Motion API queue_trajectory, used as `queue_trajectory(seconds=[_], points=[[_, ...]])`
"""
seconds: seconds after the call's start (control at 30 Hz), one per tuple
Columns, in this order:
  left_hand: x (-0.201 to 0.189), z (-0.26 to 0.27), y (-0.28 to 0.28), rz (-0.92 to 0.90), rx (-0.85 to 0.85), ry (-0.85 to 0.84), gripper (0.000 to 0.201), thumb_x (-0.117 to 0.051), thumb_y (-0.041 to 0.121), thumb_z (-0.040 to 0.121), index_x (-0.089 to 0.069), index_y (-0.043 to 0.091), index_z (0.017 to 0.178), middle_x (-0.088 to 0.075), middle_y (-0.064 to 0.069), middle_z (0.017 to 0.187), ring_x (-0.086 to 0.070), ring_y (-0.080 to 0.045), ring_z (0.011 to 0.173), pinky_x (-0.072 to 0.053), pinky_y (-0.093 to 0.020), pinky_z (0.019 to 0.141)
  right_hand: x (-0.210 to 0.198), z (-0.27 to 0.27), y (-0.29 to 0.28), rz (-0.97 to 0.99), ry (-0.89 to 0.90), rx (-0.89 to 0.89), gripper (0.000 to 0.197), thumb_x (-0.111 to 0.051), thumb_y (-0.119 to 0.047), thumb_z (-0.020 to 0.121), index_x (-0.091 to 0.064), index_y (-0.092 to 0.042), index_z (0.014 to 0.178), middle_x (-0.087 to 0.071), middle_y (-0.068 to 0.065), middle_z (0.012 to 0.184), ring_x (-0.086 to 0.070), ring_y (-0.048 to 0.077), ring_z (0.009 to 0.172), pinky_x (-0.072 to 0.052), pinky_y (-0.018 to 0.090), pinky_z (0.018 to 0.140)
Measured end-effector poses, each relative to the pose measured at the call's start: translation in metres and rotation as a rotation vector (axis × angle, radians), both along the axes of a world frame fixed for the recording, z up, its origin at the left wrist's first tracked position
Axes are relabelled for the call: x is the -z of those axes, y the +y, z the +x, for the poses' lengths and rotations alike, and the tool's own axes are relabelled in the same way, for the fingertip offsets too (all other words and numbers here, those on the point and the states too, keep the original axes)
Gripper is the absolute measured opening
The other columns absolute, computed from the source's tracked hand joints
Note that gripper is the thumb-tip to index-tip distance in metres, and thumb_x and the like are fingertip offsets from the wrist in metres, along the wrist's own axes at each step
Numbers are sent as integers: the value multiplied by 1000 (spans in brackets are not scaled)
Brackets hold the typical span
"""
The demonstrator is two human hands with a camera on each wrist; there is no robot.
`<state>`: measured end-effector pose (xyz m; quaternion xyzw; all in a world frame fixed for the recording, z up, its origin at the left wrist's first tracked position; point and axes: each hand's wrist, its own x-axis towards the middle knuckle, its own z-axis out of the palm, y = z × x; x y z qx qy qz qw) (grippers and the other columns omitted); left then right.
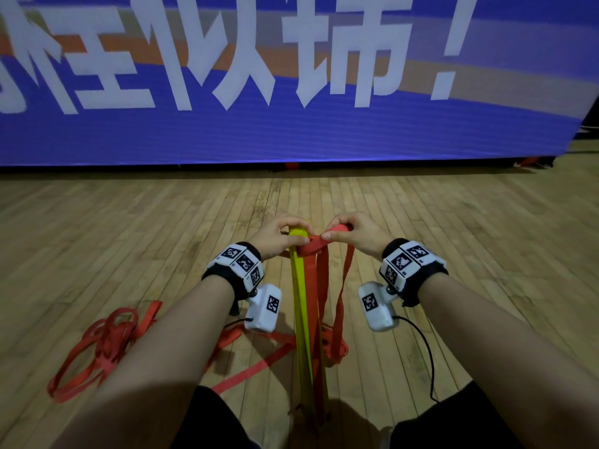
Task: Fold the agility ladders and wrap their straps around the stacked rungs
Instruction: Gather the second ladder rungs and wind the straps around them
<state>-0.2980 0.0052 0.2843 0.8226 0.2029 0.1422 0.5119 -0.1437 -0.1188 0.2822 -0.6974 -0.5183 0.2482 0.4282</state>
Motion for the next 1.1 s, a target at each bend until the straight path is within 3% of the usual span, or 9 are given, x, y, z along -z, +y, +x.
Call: queue_trajectory(seconds=[0.1,0.17,0.23,0.37,0.43,0.57,0.7,0.87,1.1], points=[[0,0,-1,-36,-5,-25,16,-61,4,89,-64,19,88,-46,-3,118,-54,-10,90,-55,-20,58,2,-3,1,49,81,3,9,-65,-12,87,-61,-17,81,-60,3,86,-54,8,77,-44,11,70],[2,0,-1,-72,6,-44,17,-61,4,89,-66,20,90,-50,1,113,-57,-12,92,-56,-23,62,5,-5,0,53,164,-24,10,-62,-8,89,-60,-16,82,-62,14,100,-57,15,91,-46,20,84],[4,-2,0,-148,15,-71,17,-63,6,88,-68,21,95,-54,2,116,-59,-17,101,-57,-28,67,9,-5,0,46,186,-33,11,-60,-9,90,-59,-15,82,-62,19,103,-56,19,96,-45,27,91],[6,-6,2,-283,20,-105,26,-66,10,86,-68,26,106,-55,-1,127,-59,-22,112,-56,-35,78,11,-6,0,75,186,-24,15,-57,-4,91,-53,-14,80,-59,7,86,-54,12,82,-44,10,74],[6,-8,3,-343,31,-106,29,-65,6,86,-66,24,109,-55,-2,127,-60,-22,110,-57,-34,79,12,-7,1,90,217,-28,17,-55,-1,92,-52,-13,80,-57,3,80,-55,8,76,-45,7,69],[7,-10,4,-386,49,-119,31,-66,1,83,-65,20,108,-57,-3,123,-62,-22,106,-57,-37,82,15,-4,2,116,262,-9,17,-56,-2,92,-51,-13,80,-59,3,80,-56,10,77,-45,8,70],[9,-9,3,-343,-9,-162,24,-67,2,83,-67,20,99,-62,3,116,-65,-13,94,-56,-28,70,19,-5,3,153,326,-3,19,-56,0,91,-51,-12,78,-59,6,83,-55,11,78,-45,10,71],[12,-7,3,-336,-43,-173,27,-69,0,81,-67,20,98,-64,5,112,-67,-11,89,-57,-27,68,23,-6,6,161,358,16,18,-58,-2,90,-51,-12,78,-61,5,83,-57,11,74,-47,12,69],[11,-7,2,-354,-8,-149,39,-69,-9,77,-63,19,105,-62,5,108,-69,-5,86,-58,-26,69,24,-1,10,156,346,54,18,-58,-3,91,-51,-13,77,-61,3,74,-58,2,54,-47,15,55]])
